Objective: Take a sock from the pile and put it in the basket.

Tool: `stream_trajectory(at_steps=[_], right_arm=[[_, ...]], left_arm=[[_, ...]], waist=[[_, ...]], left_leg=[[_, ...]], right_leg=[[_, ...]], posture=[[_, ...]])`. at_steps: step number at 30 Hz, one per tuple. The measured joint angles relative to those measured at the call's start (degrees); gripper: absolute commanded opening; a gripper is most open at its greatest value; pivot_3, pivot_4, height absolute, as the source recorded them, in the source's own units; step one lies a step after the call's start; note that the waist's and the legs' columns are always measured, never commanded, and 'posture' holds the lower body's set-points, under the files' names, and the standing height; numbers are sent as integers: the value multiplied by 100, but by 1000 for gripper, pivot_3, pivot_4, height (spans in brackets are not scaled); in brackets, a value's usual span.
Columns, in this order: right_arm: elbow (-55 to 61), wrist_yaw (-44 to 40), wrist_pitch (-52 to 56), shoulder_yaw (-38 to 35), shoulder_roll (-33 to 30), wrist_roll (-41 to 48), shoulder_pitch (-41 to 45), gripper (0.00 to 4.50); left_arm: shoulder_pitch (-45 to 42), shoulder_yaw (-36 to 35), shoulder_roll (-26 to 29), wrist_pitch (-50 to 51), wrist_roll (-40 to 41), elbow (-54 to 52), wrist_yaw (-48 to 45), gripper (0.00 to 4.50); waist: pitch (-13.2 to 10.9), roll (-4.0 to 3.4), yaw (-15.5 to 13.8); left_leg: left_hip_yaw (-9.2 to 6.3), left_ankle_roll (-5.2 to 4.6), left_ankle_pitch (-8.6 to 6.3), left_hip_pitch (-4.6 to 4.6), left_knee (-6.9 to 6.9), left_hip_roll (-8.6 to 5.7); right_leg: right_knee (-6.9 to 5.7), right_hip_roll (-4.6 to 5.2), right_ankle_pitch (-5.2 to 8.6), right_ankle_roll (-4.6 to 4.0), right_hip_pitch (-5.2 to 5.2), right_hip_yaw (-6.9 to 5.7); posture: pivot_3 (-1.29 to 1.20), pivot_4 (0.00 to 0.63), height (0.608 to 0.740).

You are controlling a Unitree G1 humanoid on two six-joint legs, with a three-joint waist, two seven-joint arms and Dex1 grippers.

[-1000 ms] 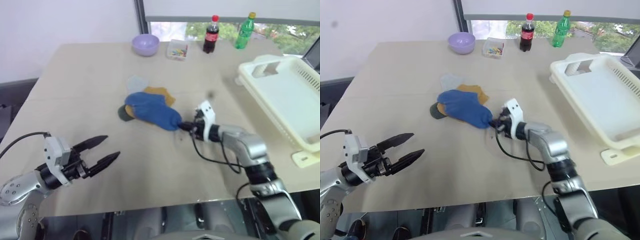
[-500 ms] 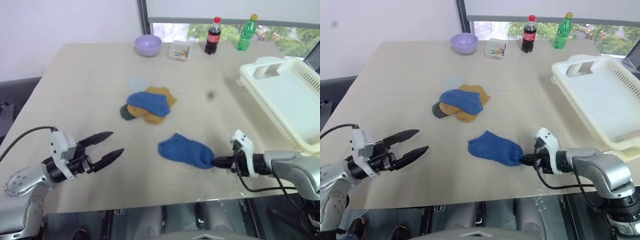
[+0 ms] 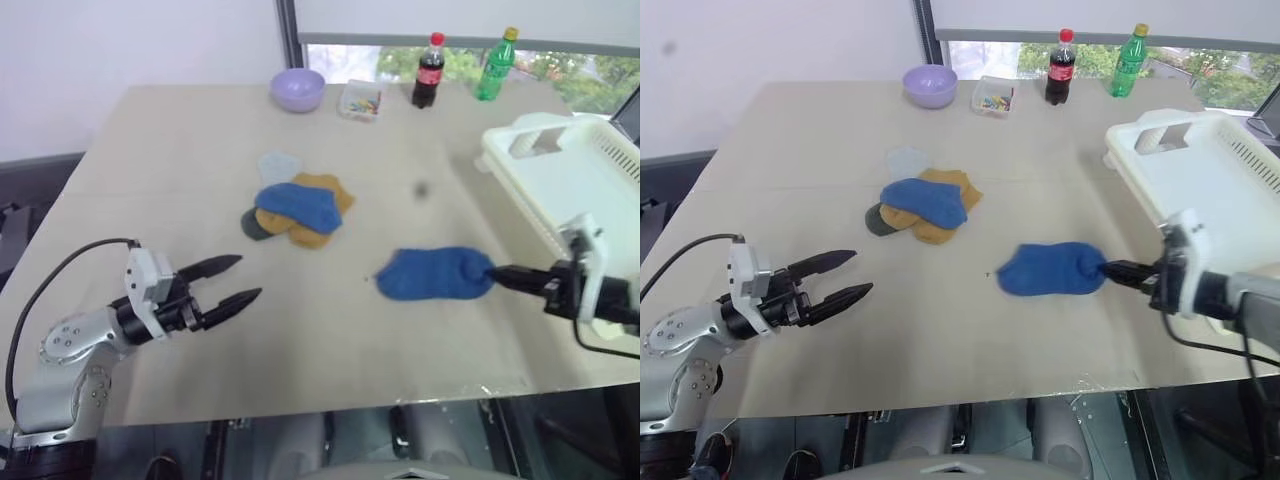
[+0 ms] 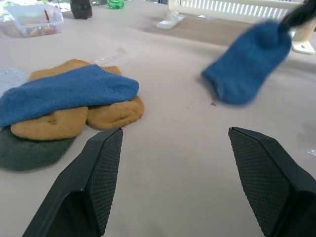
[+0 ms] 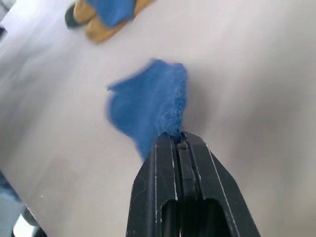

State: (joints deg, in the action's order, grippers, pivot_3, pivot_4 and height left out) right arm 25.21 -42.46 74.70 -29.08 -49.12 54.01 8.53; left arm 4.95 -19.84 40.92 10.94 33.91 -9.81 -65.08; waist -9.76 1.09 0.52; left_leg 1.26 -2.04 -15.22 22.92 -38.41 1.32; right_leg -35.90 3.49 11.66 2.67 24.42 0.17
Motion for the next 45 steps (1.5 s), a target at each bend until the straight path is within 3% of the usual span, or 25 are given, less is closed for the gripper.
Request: stream_trajectory(at_steps=[5, 10, 12, 19, 24, 29, 33, 38, 45], right_arm=[[-11, -164, 306, -349, -541, 670, 104, 41], [-113, 8, 413, -98, -738, 1084, 996, 41], [-162, 386, 410, 609, -277, 1118, 1648, 41], [-605, 1207, 330, 2333, 1283, 571, 2200, 41], [-1064, 1646, -46, 2753, 2391, 133, 2675, 41], [-1413, 1737, -297, 3033, 2789, -243, 2668, 41], [-1493, 1723, -533, 3067, 2959, -458, 2612, 1230], [-1254, 1598, -699, 3632, 2983, -759, 2343, 3699], [-530, 1392, -741, 3464, 2435, -767, 2197, 3699]], left_arm=[[-52, 30, -1, -25, -9, 37, -92, 3667], [-28, 115, -62, -108, -75, 46, -83, 3667], [-28, 223, -132, -136, -88, 33, -62, 3667], [68, 220, -160, -165, -108, 28, 34, 3667], [84, 217, -167, -166, -106, 12, 70, 3667], [95, 209, -168, -166, -104, 10, 118, 3667], [94, 209, -167, -167, -103, 10, 125, 3667], [57, 211, -167, -166, -101, 11, 115, 3667], [-74, 261, -176, -159, -98, 13, 87, 3667]], waist=[[-1, -2, 14], [-1, 0, 26], [4, 10, 41], [0, 10, 6], [1, 11, 22], [0, 10, 14], [0, 10, 26], [-1, 9, 30], [0, 10, 13]], left_leg=[[2, 0, 0, -2, 0, 5], [10, 0, 0, -8, -2, 6], [10, 0, 0, -8, -1, 11], [9, 0, 0, 19, 1, 18], [14, 0, 0, 19, 0, 18], [12, 0, 0, 22, 0, 17], [11, 0, 0, 17, 0, 18], [10, 0, 0, 16, 1, 20], [12, 0, 0, 12, -1, 18]], right_leg=[[-2, -7, 0, 0, 1, 4], [-2, -6, 0, 3, 1, 15], [-2, -16, 0, 2, 3, 20], [-6, -27, -15, 15, 29, 26], [-6, -27, -18, 18, 31, 30], [-6, -24, -18, 18, 32, 25], [-10, -29, -18, 17, 31, 25], [-14, -33, -17, 17, 32, 25], [-12, -27, -17, 17, 27, 26]], posture=[[0, 150, 740], [0, 150, 740], [0, 150, 740], [0, 150, 740], [0, 150, 740], [0, 150, 740], [0, 150, 740], [0, 150, 740], [0, 150, 740]])
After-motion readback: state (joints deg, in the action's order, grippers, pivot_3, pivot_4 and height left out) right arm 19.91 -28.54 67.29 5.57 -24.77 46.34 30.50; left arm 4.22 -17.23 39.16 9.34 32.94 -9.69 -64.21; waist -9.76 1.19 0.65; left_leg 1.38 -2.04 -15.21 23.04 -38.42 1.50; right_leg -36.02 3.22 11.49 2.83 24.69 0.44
